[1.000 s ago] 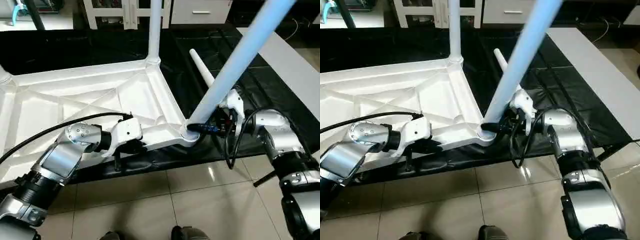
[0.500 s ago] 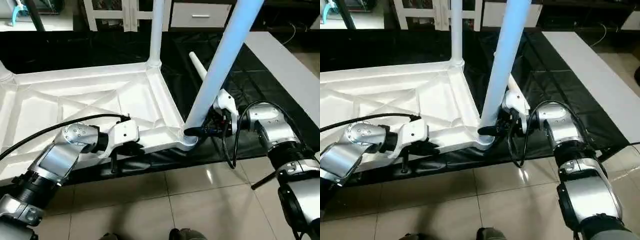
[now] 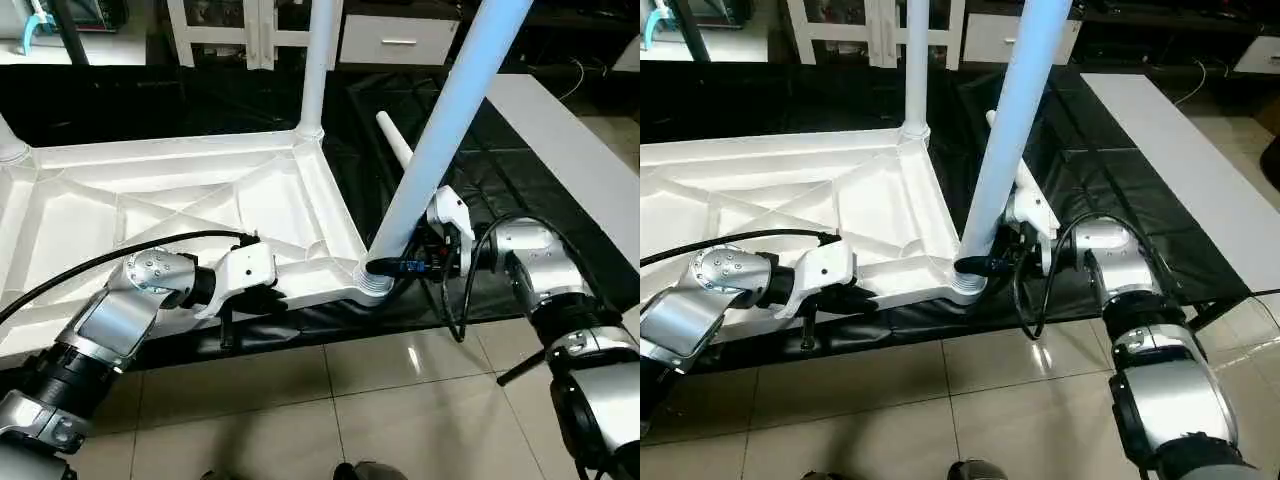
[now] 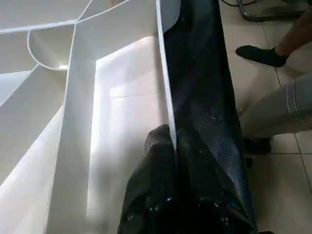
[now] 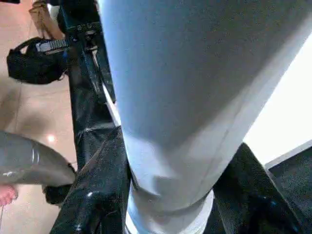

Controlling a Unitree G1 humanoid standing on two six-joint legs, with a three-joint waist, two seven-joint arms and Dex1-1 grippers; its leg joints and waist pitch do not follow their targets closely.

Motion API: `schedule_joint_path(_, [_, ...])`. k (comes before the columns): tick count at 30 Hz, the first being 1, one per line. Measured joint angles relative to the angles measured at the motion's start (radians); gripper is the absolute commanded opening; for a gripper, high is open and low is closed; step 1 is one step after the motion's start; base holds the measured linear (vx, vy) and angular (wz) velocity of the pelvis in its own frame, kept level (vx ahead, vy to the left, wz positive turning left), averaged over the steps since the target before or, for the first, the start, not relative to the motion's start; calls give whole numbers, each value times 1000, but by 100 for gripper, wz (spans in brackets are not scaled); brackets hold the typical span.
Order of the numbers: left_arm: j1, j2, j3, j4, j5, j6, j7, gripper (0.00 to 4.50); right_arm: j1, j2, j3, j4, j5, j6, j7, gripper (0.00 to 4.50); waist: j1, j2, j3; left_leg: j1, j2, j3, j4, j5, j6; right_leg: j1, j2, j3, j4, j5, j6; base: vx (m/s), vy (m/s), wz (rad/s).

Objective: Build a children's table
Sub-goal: Insert table leg to table base

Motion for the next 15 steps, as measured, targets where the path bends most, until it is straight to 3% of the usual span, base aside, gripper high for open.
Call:
schedule_joint_path(6, [0, 0, -1, 1, 1, -1, -2, 0, 11, 5, -9, -4, 2, -1, -11, 188, -1, 0, 0, 1, 0, 0, -2, 0, 0, 2, 0, 0, -3, -1, 1, 0, 0, 0])
schedule_joint_path(10, [1, 1, 6, 8, 9, 12, 7, 0, 22, 35, -16, -4, 2, -1, -90, 188, -11, -3, -2, 5, 0, -2, -2, -3, -5, 1, 0, 0, -3, -3, 6, 0, 0, 0])
schedule_joint_path(15, [-9, -68, 26, 8, 45, 134, 123, 0, 56, 107, -42, -18, 2, -1, -378, 188, -33, -4, -2, 17, -8, -15, -3, -5, -7, 5, -1, -1, -5, -7, 11, 0, 0, 0])
